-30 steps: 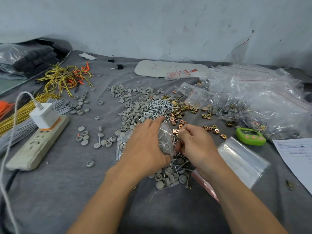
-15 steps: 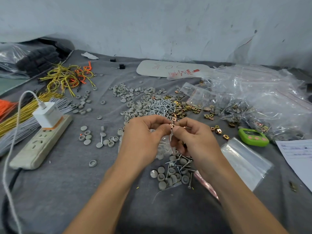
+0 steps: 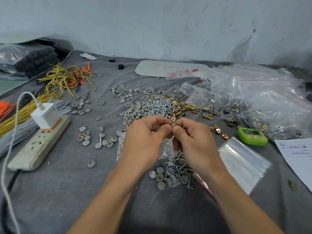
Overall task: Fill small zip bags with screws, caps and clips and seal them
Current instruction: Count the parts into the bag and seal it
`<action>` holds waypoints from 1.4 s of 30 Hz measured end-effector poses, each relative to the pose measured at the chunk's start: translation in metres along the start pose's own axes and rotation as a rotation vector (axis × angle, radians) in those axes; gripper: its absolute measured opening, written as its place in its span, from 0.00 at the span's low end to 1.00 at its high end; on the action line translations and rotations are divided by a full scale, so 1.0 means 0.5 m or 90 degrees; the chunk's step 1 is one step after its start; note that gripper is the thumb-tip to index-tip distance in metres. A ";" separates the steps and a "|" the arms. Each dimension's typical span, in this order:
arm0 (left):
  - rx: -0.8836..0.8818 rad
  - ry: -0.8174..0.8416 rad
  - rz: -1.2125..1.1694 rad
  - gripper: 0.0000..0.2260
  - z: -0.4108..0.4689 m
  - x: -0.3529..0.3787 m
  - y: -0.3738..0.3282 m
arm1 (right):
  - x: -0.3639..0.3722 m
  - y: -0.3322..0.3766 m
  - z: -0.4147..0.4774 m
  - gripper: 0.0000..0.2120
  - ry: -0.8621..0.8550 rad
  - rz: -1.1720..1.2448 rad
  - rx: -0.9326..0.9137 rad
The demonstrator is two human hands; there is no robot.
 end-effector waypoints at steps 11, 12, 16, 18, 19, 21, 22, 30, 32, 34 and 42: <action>-0.019 -0.061 -0.033 0.05 0.000 0.003 0.004 | 0.013 -0.007 0.014 0.19 -0.008 0.306 0.218; -0.013 -0.042 -0.005 0.08 0.005 -0.007 0.006 | 0.010 -0.010 0.015 0.19 -0.017 0.316 0.238; -0.004 0.192 0.249 0.42 0.015 -0.025 0.014 | -0.009 -0.028 0.023 0.14 -0.037 0.342 0.307; 0.001 0.256 0.389 0.52 0.015 -0.016 0.025 | -0.012 -0.036 0.024 0.13 -0.044 0.324 0.322; -0.007 0.269 0.444 0.56 0.014 -0.010 0.031 | -0.012 -0.040 0.024 0.14 -0.051 0.301 0.327; -0.027 0.244 0.483 0.59 0.014 -0.002 0.041 | -0.009 -0.046 0.022 0.17 -0.066 0.223 0.333; -0.029 0.214 0.470 0.59 0.017 -0.001 0.046 | -0.008 -0.047 0.021 0.18 -0.074 0.171 0.328; -0.007 0.133 0.297 0.50 0.018 0.001 0.047 | 0.022 -0.012 0.028 0.09 0.025 0.097 0.156; -0.011 0.132 0.276 0.49 0.014 0.001 0.045 | 0.030 -0.007 0.028 0.11 0.079 0.134 0.149; -0.007 0.116 0.246 0.45 0.012 -0.004 0.040 | 0.027 -0.007 0.027 0.11 0.083 0.166 0.163; -0.005 0.093 0.195 0.30 0.017 -0.016 0.035 | -0.009 -0.009 0.026 0.07 -0.022 0.206 0.159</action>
Point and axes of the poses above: each hand's wrist, its own z-axis towards the middle knuckle, its own x-axis out of the palm, y = z × x, the point moved 2 cm from there along z, towards the middle knuckle, and after that the axes turned 11 degrees about -z, right-handed, at the moved point
